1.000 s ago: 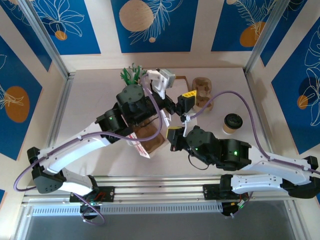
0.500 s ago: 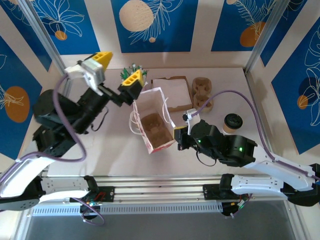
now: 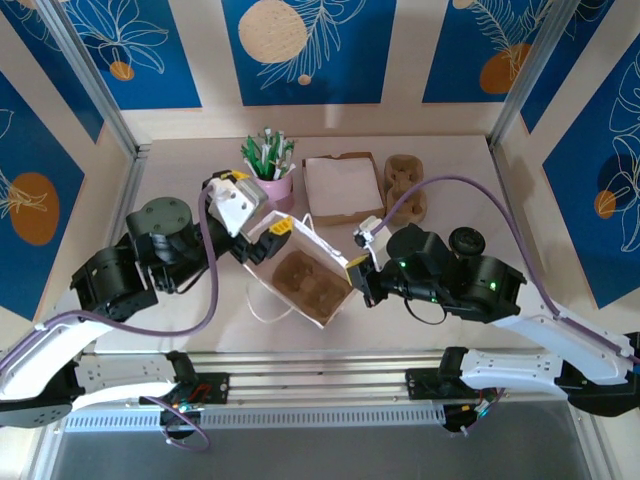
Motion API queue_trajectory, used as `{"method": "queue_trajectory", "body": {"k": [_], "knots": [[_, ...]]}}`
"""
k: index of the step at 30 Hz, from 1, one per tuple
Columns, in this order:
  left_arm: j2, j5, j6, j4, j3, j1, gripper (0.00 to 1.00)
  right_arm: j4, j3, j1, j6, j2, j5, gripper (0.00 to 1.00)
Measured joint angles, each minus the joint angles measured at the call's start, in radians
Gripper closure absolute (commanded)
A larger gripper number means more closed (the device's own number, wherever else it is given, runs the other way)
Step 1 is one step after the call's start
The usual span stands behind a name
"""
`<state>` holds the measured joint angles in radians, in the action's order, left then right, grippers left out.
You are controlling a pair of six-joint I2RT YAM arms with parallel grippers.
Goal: Pack the takeout coffee
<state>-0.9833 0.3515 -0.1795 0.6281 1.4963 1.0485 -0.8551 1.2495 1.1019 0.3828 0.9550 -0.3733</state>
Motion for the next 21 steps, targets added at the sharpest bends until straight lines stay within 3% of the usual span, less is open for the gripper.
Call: {"method": "queue_trajectory", "body": {"k": [5,11,21], "knots": [[0.019,-0.02,0.0,0.106,0.0,0.0,0.15,-0.034,0.007,0.0,-0.043,0.004,0.01,1.0],[-0.008,0.034,-0.014,0.206,0.0,0.0,0.21,-0.056,0.026,0.005,-0.087,0.004,0.018,1.0],[-0.054,0.012,-0.043,0.285,-0.002,-0.038,0.44,-0.076,0.026,0.038,-0.124,0.012,0.016,1.0]]}}
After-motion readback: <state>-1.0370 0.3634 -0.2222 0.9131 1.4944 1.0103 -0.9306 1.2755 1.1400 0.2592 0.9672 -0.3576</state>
